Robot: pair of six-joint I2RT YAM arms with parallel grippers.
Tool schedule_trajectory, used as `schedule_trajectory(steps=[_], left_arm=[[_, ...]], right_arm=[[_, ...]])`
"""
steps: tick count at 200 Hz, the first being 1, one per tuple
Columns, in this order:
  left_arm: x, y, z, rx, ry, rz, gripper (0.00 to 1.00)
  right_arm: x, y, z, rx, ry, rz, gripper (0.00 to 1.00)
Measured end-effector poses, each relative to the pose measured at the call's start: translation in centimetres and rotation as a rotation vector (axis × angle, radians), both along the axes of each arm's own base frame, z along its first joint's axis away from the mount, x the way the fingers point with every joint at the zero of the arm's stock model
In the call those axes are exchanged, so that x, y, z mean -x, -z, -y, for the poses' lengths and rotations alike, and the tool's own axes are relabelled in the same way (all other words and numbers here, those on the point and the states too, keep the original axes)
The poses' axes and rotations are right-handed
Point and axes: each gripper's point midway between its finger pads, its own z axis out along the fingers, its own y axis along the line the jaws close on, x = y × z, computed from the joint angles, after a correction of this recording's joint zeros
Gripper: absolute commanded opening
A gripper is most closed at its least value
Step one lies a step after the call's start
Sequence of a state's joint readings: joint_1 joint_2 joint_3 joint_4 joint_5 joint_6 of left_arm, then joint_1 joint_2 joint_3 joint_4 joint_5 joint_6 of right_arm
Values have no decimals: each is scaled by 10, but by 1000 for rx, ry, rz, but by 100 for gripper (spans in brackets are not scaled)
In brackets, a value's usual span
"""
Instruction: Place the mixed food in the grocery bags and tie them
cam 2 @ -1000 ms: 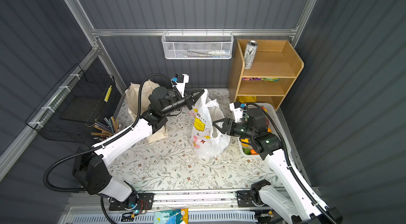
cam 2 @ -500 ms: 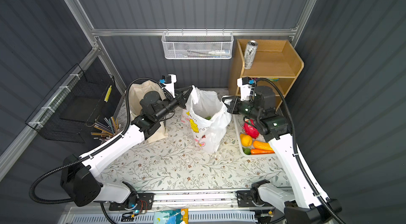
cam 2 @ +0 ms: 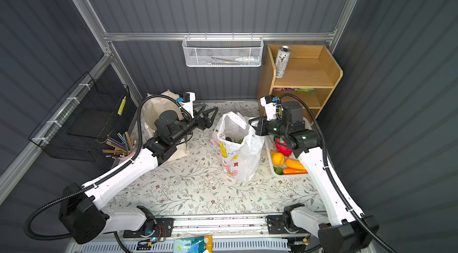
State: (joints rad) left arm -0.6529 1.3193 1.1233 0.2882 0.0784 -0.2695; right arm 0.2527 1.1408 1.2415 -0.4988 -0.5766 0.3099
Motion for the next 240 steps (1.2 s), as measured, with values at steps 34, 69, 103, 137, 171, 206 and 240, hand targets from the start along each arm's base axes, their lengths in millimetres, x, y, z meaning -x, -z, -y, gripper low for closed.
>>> schedule_trajectory(steps=[34, 69, 103, 137, 171, 206, 240], left_arm=[[12, -29, 8, -184, 70, 123, 87], [20, -24, 29, -380, 141, 195, 88], [21, 20, 42, -620, 160, 211, 89], [17, 53, 46, -802, 163, 219, 89], [4, 56, 44, -883, 114, 255, 89], [-12, 57, 52, -908, 76, 294, 90], [-24, 67, 69, -889, 87, 312, 77]], right_arm=[[8, -11, 2, 6, -24, 58, 5], [8, -13, 6, 10, -27, 73, 5], [7, -12, 6, 8, -34, 72, 5], [7, -13, 7, 7, -38, 74, 5], [8, -14, 6, 0, -45, 75, 5], [8, -9, 4, -10, -57, 66, 5], [9, -1, 2, -24, -65, 44, 5]])
